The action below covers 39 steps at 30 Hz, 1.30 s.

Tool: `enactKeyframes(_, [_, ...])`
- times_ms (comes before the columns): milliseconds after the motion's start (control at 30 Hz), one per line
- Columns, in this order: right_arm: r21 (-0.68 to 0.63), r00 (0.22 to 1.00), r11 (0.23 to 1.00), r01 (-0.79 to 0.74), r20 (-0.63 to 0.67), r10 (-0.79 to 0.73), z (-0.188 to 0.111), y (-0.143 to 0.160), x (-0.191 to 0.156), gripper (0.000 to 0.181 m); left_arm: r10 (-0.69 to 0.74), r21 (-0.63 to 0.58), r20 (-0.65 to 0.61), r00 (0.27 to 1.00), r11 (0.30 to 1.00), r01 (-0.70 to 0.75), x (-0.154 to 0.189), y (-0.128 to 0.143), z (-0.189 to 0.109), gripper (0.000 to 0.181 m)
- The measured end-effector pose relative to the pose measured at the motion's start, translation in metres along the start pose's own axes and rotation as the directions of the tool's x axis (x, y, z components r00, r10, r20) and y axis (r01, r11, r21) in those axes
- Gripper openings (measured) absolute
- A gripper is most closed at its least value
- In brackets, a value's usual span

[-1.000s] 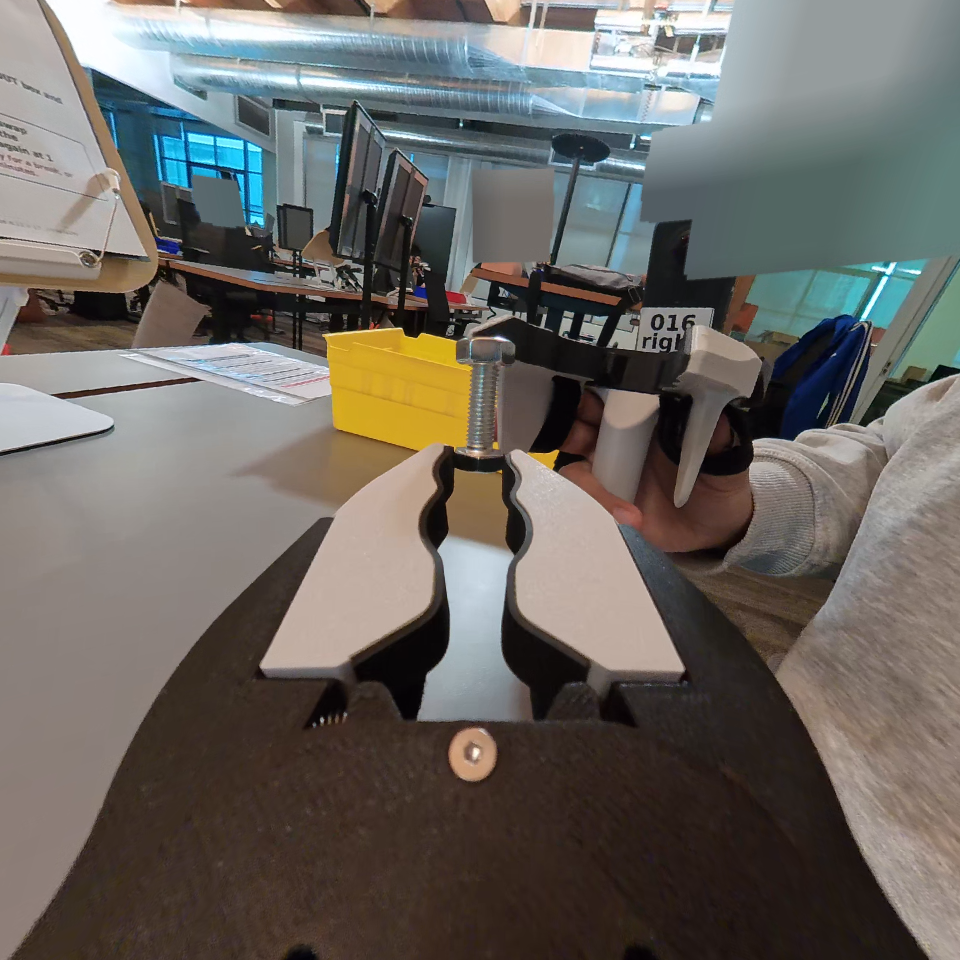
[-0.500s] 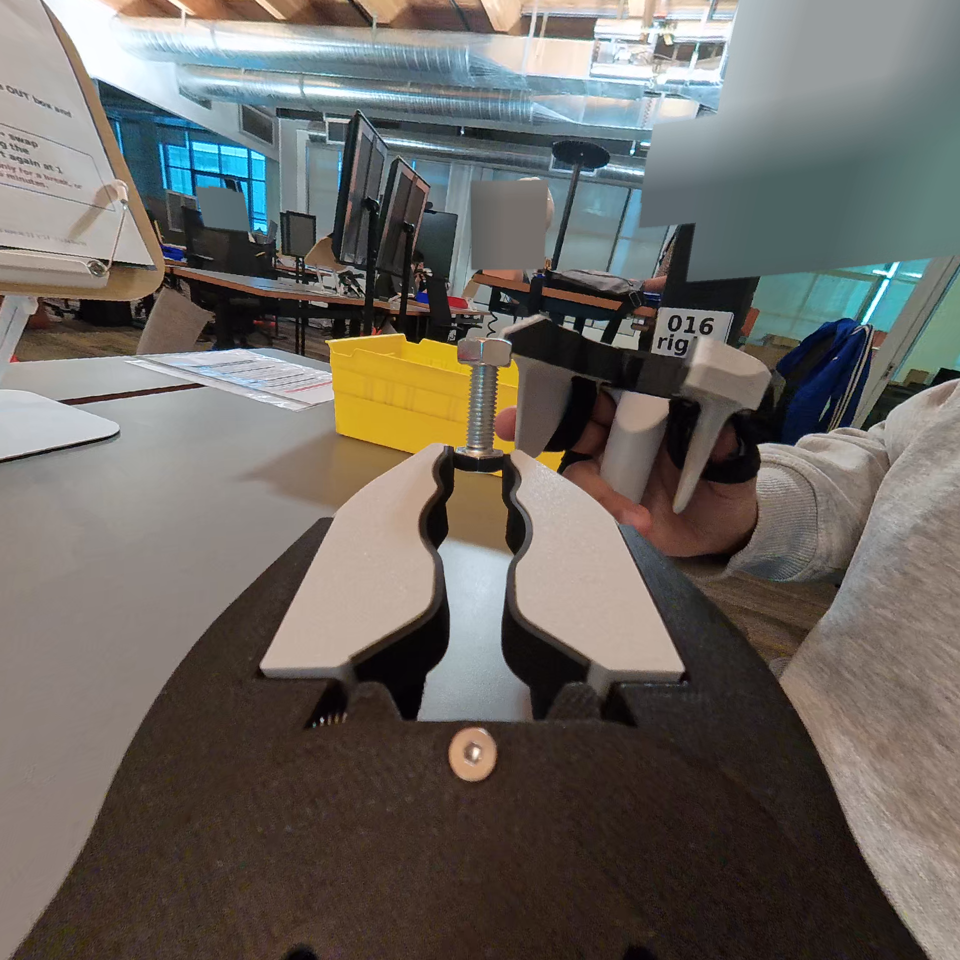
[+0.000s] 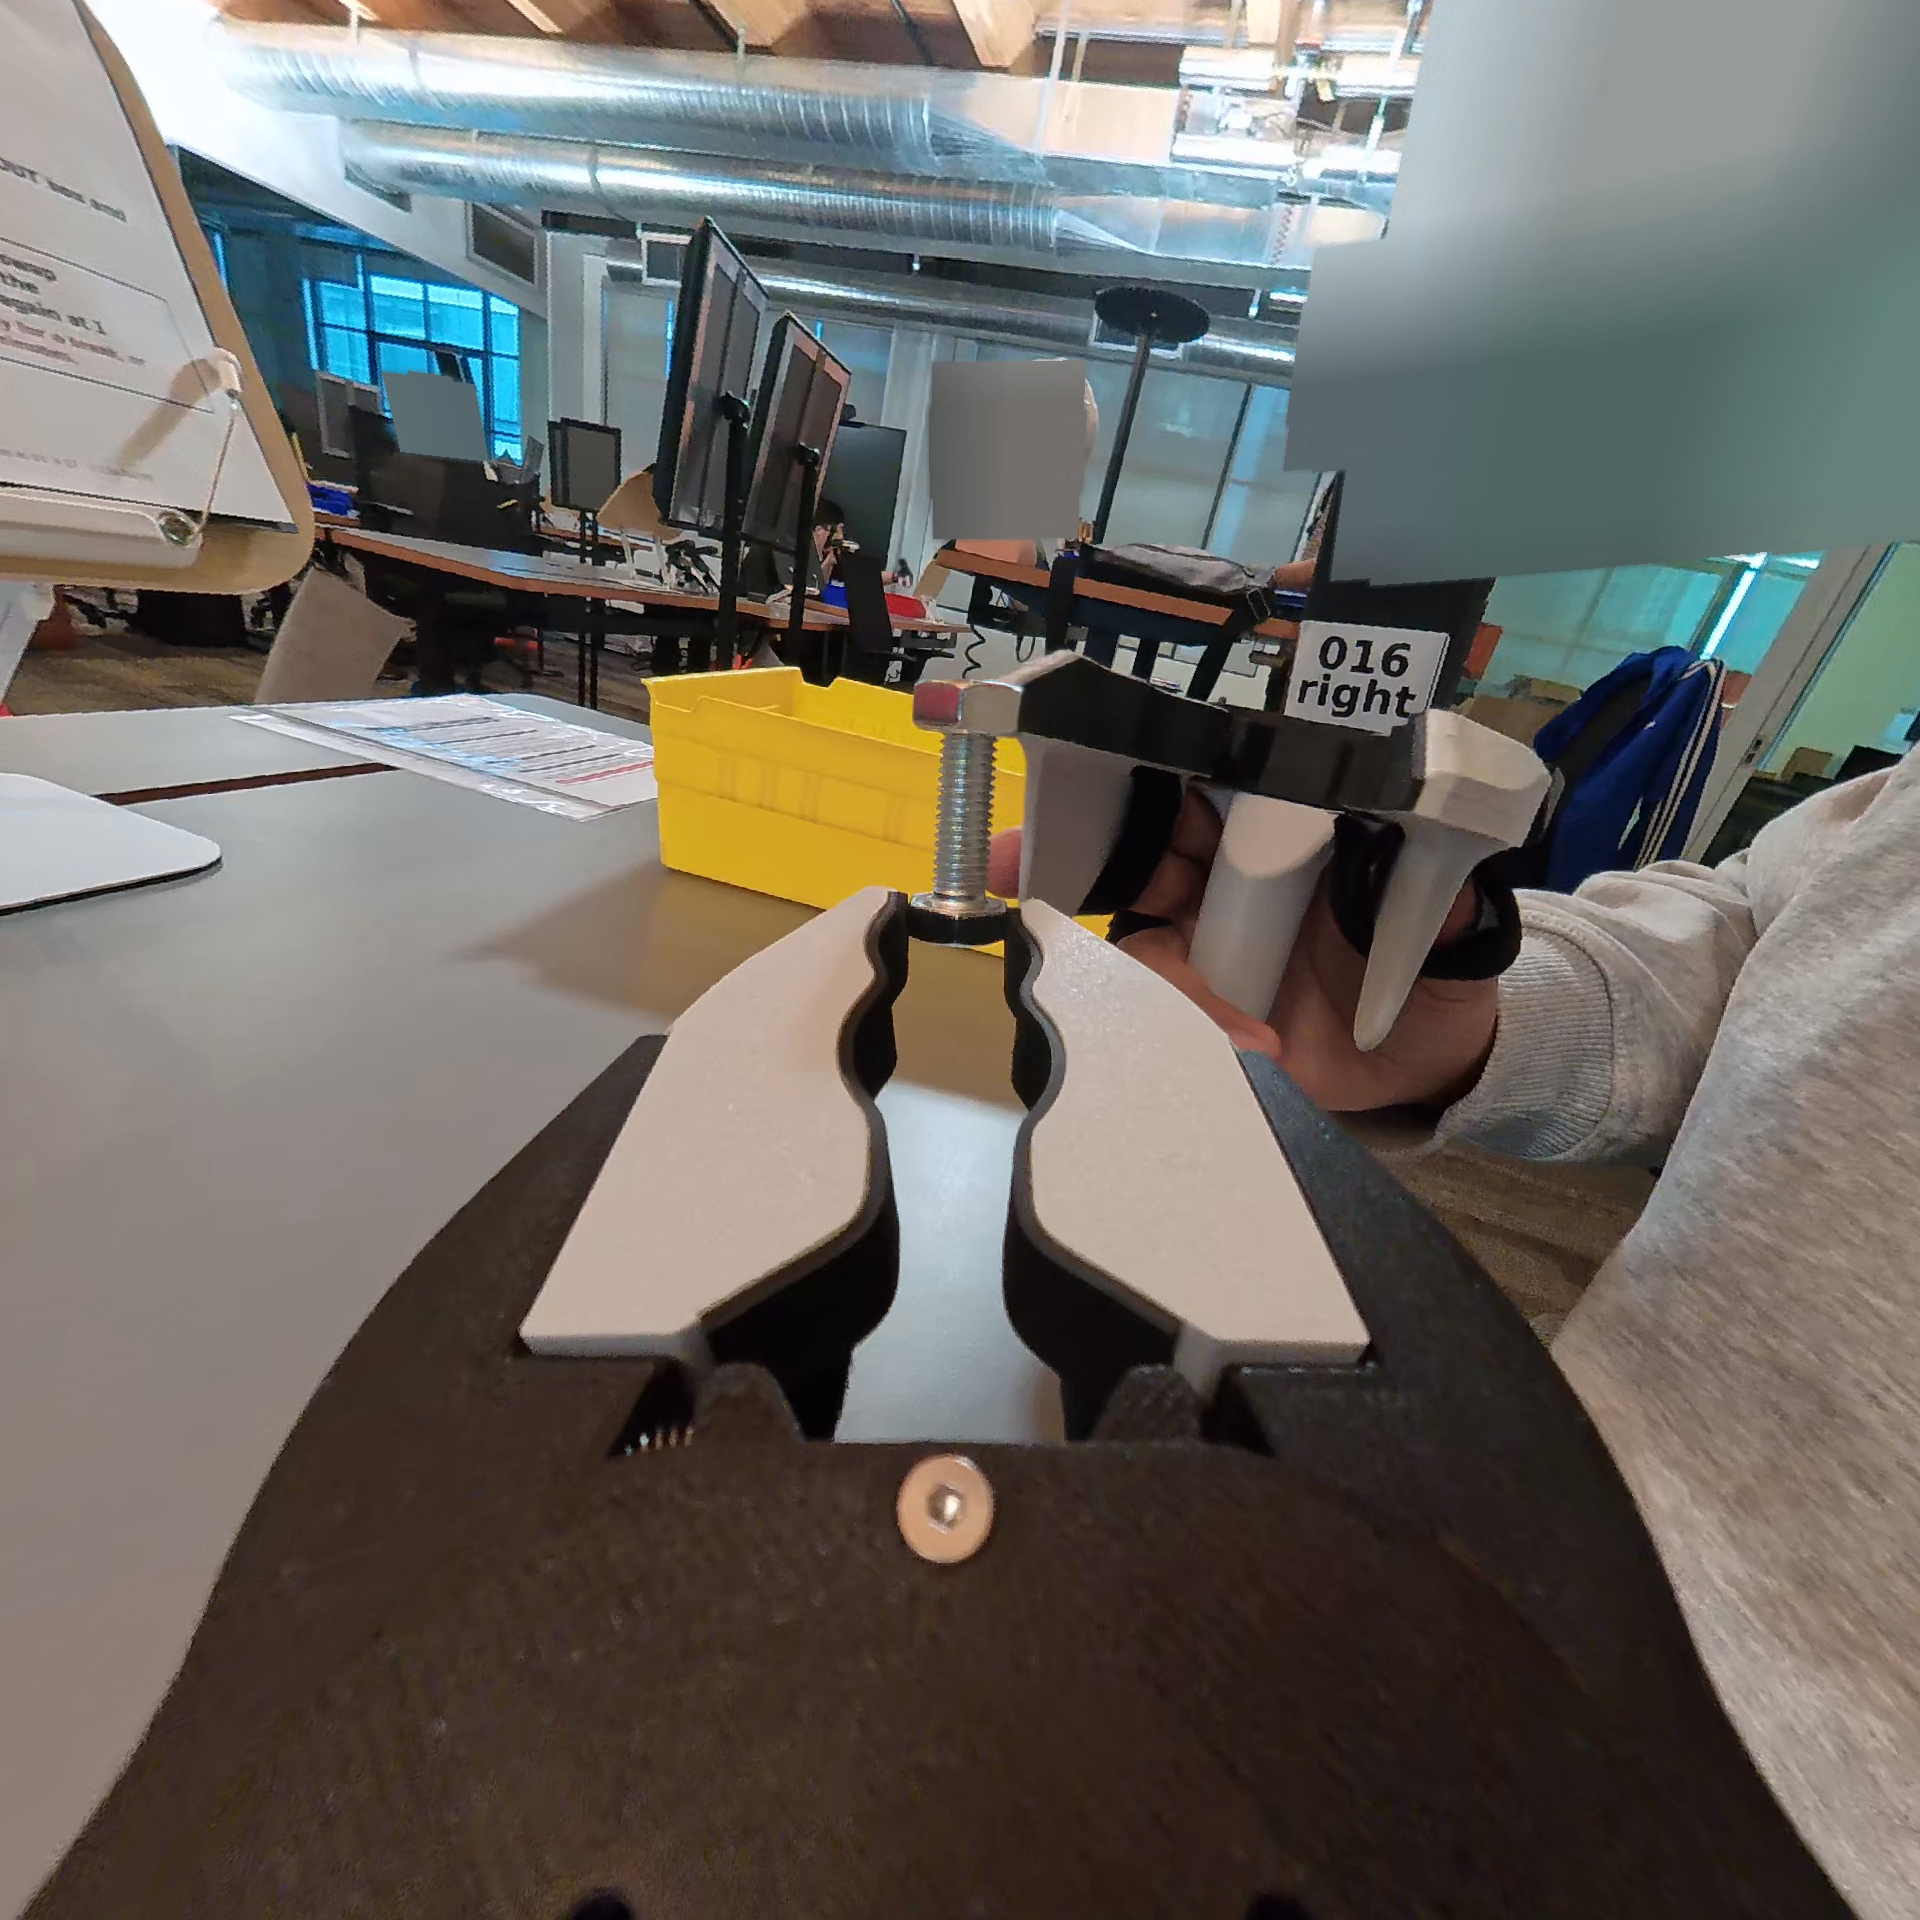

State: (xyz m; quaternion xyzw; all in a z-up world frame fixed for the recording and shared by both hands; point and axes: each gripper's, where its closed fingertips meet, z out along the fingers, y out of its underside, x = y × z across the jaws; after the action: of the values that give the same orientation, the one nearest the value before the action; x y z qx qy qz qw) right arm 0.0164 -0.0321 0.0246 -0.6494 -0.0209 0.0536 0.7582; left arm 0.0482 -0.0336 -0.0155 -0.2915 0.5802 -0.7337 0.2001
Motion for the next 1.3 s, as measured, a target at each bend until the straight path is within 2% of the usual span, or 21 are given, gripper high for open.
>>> enactKeyframes(200, [0.015, 1.0, 1.0, 0.001, -0.022, -0.001, -0.004, -0.004, 0.005, 0.055, 0.008, -0.005, -0.007, 1.0, 1.0, -0.008, 0.002, 0.001, 0.0, 0.018])
enactKeyframes(433, [0.006, 0.999, 1.0, -0.03, -0.022, 0.03, -0.002, 0.001, 0.007, 0.064, 0.013, -0.012, -0.014, 1.0, 1.0, -0.013, 0.003, 0.002, 0.001, 0.018])
enactKeyframes(533, [-0.002, 1.0, 1.0, -0.016, -0.006, 0.016, -0.002, 0.001, 0.003, 0.059, 0.002, -0.006, -0.006, 1.0, 1.0, -0.002, 0.001, 0.001, 0.001, 0.018])
enactKeyframes(633, [-0.006, 1.0, 1.0, -0.007, 0.01, 0.008, -0.003, -0.001, 0.001, 0.046, -0.011, -0.005, -0.001, 1.0, 1.0, 0.011, -0.001, 0.001, 0.0, 0.018])
enactKeyframes(733, [0.009, 1.0, 1.0, -0.016, -0.01, 0.016, -0.005, -0.003, 0.005, 0.046, -0.009, -0.005, -0.004, 1.0, 1.0, 0.009, 0.0, 0.001, 0.0, 0.018])
enactKeyframes(933, [0.011, 0.998, 0.999, -0.04, -0.037, 0.04, -0.003, 0.0, 0.012, 0.062, 0.005, -0.011, -0.014, 1.0, 1.0, -0.005, 0.003, 0.002, 0.001, 0.018])
enactKeyframes(1067, [-0.005, 0.999, 0.999, -0.034, -0.004, 0.034, -0.001, 0.003, 0.005, 0.06, -0.004, -0.005, -0.005, 1.0, 1.0, 0.004, 0.001, 0.001, 0.0, 0.018])
enactKeyframes(1167, [-0.019, 1.0, 1.0, -0.009, 0.024, 0.009, 0.0, 0.003, -0.001, 0.049, -0.019, 0.0, 0.002, 1.0, 1.0, 0.019, -0.002, 0.0, 0.0, 0.018])
enactKeyframes(1300, [-0.008, 1.0, 1.0, 0.005, -0.003, -0.005, -0.001, 0.001, 0.002, 0.051, -0.014, -0.002, -0.002, 1.0, 1.0, 0.014, 0.0, 0.0, 0.0, 0.018])
